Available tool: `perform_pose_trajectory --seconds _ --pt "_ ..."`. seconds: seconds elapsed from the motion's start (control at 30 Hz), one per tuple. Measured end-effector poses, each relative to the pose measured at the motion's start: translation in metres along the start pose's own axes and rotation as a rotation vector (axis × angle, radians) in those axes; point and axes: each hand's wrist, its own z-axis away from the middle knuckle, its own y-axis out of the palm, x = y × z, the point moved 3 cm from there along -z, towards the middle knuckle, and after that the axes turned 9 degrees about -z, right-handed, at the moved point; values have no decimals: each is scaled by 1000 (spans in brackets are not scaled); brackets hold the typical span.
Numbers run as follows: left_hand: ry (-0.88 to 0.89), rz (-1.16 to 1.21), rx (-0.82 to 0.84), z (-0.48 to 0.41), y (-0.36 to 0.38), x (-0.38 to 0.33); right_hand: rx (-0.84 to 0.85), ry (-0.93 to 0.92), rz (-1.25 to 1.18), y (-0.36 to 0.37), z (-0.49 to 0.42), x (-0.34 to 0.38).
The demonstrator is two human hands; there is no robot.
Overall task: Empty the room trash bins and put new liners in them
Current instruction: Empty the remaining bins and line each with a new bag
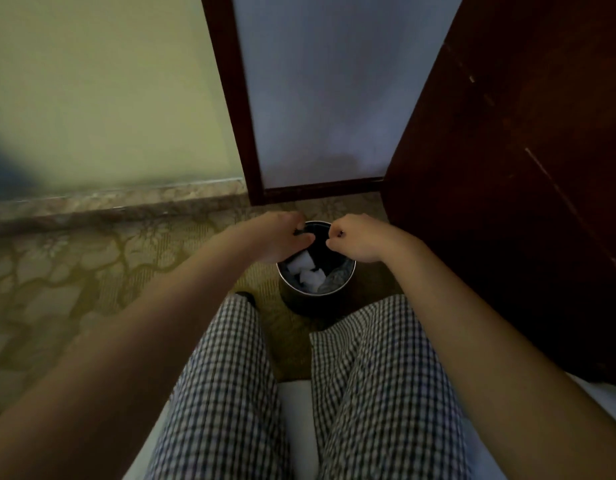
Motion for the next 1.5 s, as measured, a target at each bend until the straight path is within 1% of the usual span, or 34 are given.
perform_pose_trajectory --seconds 0.07,0.13,0.2,0.27,0.43,0.53,0.6,0.73,0.83,0.9,0.97,1.07,1.2,1.3,1.4,1.5 --pt "12 -23 31 5 18 -4 -3 0 10 10 3 -9" --pt "23 -96 33 -1 31 -2 -15 17 16 18 -2 -22" --pt "5 -136 18 -16 43 7 -22 60 -1 28 -14 -37" --pt "-22 -123 20 -37 57 21 -33 110 -54 37 -33 -52" --pt "-117 86 88 -97 116 64 -67 246 -279 70 -99 -96" --pt "-214 257 66 -132 154 90 -110 365 -447 90 -134 -124" --pt "-276 328 95 -157 173 100 -139 460 -520 106 -153 -142" --pt "-359 316 191 -200 213 111 -173 660 -566 144 -179 -179" --pt "-520 456 231 -218 248 122 -199 728 -577 170 -196 -198" --pt "-566 521 279 -227 264 123 -249 764 -616 181 -207 -206" --pt "-594 560 275 -234 271 125 -297 785 -661 189 -213 -212" --pt "-640 538 198 -241 272 131 -338 786 -688 193 -214 -218" --pt "-696 488 181 -238 271 135 -360 772 -656 187 -208 -214" --pt "-717 479 138 -233 264 133 -359 730 -644 176 -201 -207" --pt "-700 477 113 -220 247 129 -366 695 -638 159 -185 -196" --pt "-636 459 89 -203 224 125 -386 656 -602 136 -166 -182"
